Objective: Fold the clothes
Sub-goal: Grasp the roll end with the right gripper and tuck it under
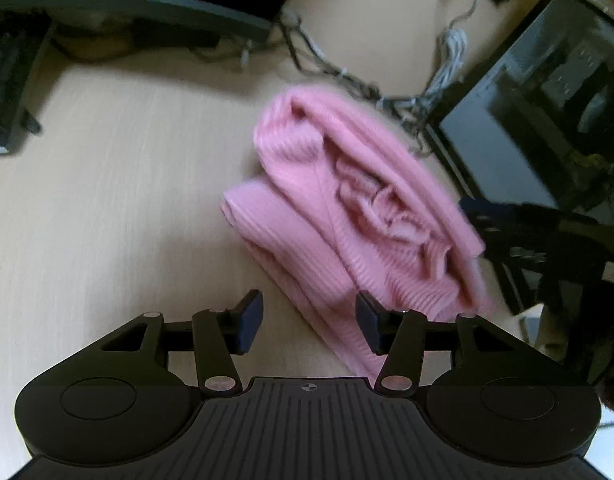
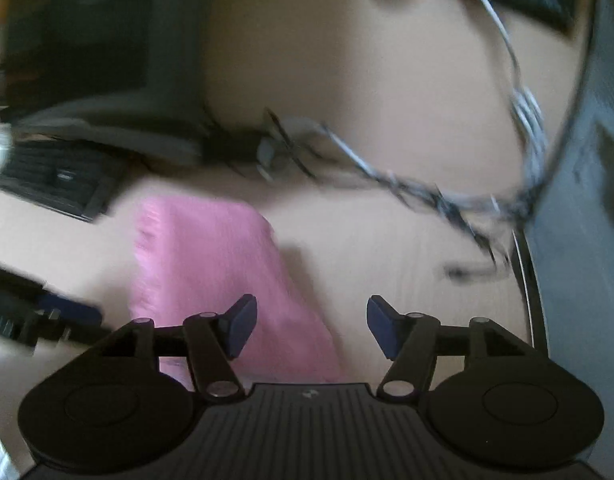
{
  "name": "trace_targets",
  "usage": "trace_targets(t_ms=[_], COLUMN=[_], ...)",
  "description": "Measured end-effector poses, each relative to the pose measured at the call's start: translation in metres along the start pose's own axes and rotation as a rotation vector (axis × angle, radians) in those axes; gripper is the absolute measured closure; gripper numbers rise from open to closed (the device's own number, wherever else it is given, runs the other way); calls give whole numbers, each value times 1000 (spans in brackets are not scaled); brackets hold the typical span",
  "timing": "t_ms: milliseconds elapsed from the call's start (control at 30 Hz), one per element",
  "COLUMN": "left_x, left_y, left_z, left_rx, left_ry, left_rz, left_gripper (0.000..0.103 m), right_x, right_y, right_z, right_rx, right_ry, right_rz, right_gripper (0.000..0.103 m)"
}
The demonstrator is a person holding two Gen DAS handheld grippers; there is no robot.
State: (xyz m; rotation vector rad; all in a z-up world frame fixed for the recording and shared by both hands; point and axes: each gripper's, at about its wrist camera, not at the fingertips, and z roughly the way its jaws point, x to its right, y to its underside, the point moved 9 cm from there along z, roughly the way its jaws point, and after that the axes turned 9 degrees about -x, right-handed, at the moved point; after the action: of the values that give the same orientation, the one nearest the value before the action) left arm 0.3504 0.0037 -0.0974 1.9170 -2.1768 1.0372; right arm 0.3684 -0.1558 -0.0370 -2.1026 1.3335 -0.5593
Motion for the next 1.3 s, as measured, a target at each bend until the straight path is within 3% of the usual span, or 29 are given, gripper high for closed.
trace_targets(t_ms=[100,167,200,233,267,333,533,600,667,700,733,933,1067,1100,1133,1167,1300], left_x=[3,6,7,8,13,24,59,53,43,40,40,40,38,39,39,39,37], left_y=[-18,-31,-37,-43,-51,-67,-79,-68,-54,-49,-46,-41,-39,-39,-39,-39,-37], left_z=[-21,-35,-42,-49,-50,-50,-9,12,21,23,23,23,19,18,18,18,15], left_rx=[70,118,141,165,179,203,161,105,81,77,79,100,105,103,102,100,102], left_ry=[10,17,21,25,34,56,38,-57,-137,-159,-167,-182,-184,-187,-191,-193,-203], left_rz=[-43,-74,-89,-104,-110,-117,-15,23,69,88,96,101,79,82,85,85,73], left_gripper=[40,40,40,40,40,40,42,46,46,46,46,45,45,44,44,44,40], right_x=[-31,-44,-50,-53,-54,-60,-69,-59,-48,-36,-22,32,18,12,5,-2,-18], right_y=[5,15,21,26,31,35,42,39,35,32,29,9,19,23,24,24,27], right_z=[-14,-6,0,7,13,15,16,5,-6,-8,-10,29,56,60,57,51,28], right_rx=[61,69,71,42,9,-17,-43,-44,-44,-49,-55,-111,-160,-170,-168,-162,-121], right_ry=[-110,-102,-92,-94,-111,-169,-259,-309,-358,-374,-388,-417,-441,-449,-472,-499,-485], right_rz=[-134,-229,-277,-293,-278,-264,-292,-270,-248,-211,-165,104,103,93,87,82,-24], right_gripper=[29,29,38,69,75,75,65,60,35,16,8,7,7,10,25,32,37])
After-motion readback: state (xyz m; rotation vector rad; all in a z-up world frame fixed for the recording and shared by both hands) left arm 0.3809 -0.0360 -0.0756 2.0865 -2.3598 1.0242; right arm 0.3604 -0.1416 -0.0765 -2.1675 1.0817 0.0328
